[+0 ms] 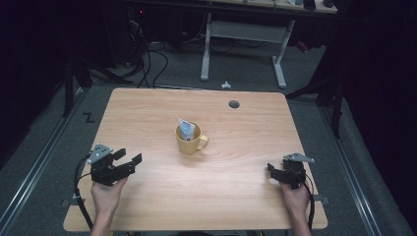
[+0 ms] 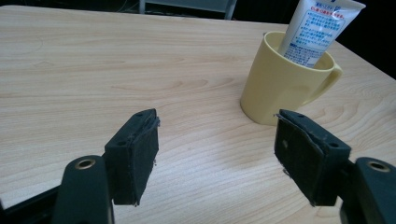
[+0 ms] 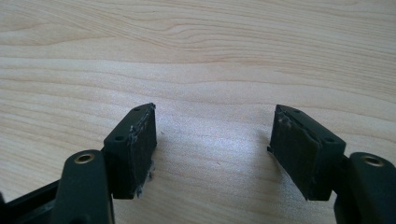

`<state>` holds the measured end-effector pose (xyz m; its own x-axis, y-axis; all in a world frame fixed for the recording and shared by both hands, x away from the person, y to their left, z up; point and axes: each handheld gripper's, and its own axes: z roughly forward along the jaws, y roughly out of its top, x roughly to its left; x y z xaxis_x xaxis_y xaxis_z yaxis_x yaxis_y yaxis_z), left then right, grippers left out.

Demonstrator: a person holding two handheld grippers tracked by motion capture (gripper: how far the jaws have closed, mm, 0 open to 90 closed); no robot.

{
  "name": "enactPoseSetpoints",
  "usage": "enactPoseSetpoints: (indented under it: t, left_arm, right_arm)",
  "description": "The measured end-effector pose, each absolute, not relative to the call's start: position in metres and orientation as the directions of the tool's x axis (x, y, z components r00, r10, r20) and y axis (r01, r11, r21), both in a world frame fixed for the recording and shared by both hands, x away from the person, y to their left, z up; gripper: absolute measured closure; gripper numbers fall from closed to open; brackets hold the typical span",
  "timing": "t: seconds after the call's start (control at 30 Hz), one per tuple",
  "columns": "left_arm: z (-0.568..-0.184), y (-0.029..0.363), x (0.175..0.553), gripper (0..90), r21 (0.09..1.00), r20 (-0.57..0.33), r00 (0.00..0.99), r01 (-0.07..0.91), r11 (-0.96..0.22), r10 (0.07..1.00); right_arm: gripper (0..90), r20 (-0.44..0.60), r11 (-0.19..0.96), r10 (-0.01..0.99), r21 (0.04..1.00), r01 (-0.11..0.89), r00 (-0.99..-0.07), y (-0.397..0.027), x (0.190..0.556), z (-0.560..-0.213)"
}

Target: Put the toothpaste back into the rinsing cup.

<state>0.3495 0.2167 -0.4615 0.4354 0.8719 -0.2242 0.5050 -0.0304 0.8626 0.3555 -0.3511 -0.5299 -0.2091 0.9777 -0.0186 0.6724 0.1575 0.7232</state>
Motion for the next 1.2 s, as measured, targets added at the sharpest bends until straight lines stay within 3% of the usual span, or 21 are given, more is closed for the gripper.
enactPoseSetpoints:
  t: [0.87, 1.2]
  left_arm:
    - [-0.494, 0.205, 0.356, 30.8, 0.821, -0.222, 0.409, 0.568, -0.057, 0.885]
    - [-0.505, 0.194, 0.358, 30.9, 0.811, -0.176, 0.402, 0.576, -0.099, 0.898]
  right_arm:
    - [31.7, -0.018, 0.157, 0.978, 0.722, 0.673, -0.209, -0.351, 0.355, -0.530]
    - [31.7, -0.018, 0.157, 0.978, 0.722, 0.673, -0.209, -0.351, 0.355, -0.530]
